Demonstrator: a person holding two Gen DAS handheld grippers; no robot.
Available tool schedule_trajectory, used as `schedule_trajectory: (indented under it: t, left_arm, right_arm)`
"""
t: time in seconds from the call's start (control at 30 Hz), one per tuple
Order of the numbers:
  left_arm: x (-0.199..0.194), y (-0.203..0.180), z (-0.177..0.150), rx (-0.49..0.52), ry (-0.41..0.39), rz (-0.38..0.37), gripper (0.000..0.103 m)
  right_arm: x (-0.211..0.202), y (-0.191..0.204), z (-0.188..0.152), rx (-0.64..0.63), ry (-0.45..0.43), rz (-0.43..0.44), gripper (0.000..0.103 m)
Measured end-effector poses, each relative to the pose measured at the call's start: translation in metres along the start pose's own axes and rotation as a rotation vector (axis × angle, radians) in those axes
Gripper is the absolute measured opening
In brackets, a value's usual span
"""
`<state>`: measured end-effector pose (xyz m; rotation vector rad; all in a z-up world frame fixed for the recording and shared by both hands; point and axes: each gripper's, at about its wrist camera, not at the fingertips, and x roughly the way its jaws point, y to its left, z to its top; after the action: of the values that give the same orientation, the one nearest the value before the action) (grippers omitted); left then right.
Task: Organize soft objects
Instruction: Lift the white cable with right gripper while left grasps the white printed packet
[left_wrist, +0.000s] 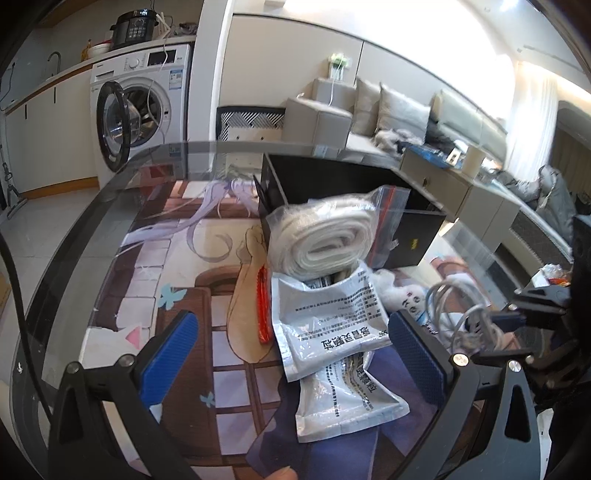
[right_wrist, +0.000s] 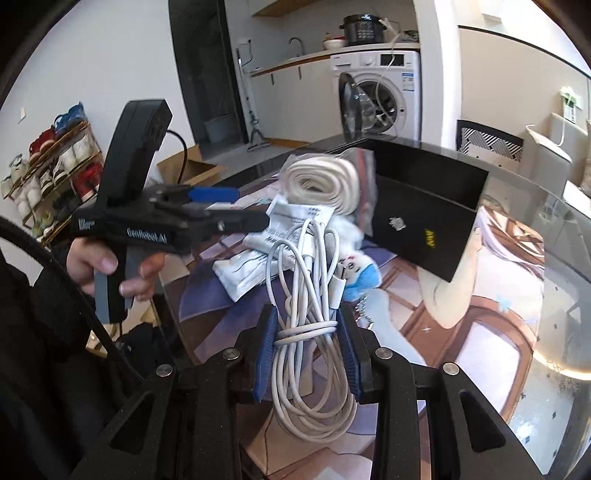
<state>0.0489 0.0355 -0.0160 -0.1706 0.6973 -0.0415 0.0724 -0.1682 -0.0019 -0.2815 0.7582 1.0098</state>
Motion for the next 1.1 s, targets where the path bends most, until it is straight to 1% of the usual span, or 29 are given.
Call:
schedule_trajectory:
  t: [0.1,0.27,0.37,0.47,0.53,0.6,0.7,0.73,0.83,0.9,0.97,1.03,1.1]
  left_arm:
    - [0.007,-0.005,0.001,-0.001,0.018,0.008,0.103]
    - [0.021,-0.012,0.004,-0.032,0.083,0.027,0.103]
    - [0.026,-0.018,0.006,-0.024,0.093,0.024,0.103]
    - [0.028,-0.023,0.007,-0.021,0.096,0.0,0.102]
    - [0.029,-0.027,0.009,-0.023,0.088,0.004,0.102]
    - [0.033,-0.029,0.011,-0.028,0.098,0.021,0.102]
    - [0.039,-0.033,0.012,-0.033,0.113,0.02,0.1]
    - [0.041,-0.034,0.012,-0.025,0.117,0.022,0.095]
    - [0.043,-0.039,0.009,0.015,0.121,0.055,0.086]
    - [0.042,-0.039,0.008,0.028,0.116,0.064,0.082]
    - [0.039,-0.038,0.006,0.033,0.105,0.054,0.079]
    - [0.035,-0.037,0.005,0.037,0.09,0.049,0.072]
    - [0.031,-0.036,0.006,0.039,0.085,0.05,0.069]
  right_arm:
    - [-0.004,-0.005,0.001,0.022,-0.018,-0.022,0.033]
    - [-0.006,-0.009,0.002,0.046,-0.038,-0.04,0.033]
    - [-0.007,-0.012,0.002,0.048,-0.037,-0.04,0.033]
    - [-0.007,-0.012,0.002,0.048,-0.035,-0.043,0.033]
    - [-0.007,-0.011,0.002,0.046,-0.036,-0.043,0.033]
    - [-0.008,-0.012,0.002,0.049,-0.041,-0.043,0.033]
    - [-0.009,-0.013,0.002,0.053,-0.042,-0.05,0.033]
    - [-0.01,-0.013,0.002,0.055,-0.043,-0.052,0.033]
    - [-0.011,-0.013,0.002,0.055,-0.043,-0.05,0.033]
    - [-0.012,-0.013,0.002,0.056,-0.043,-0.046,0.033]
    - [-0.013,-0.013,0.002,0.058,-0.046,-0.047,0.033]
    - [-0.014,-0.014,0.002,0.06,-0.047,-0.051,0.033]
    - [-0.015,-0.013,0.002,0.058,-0.049,-0.052,0.033]
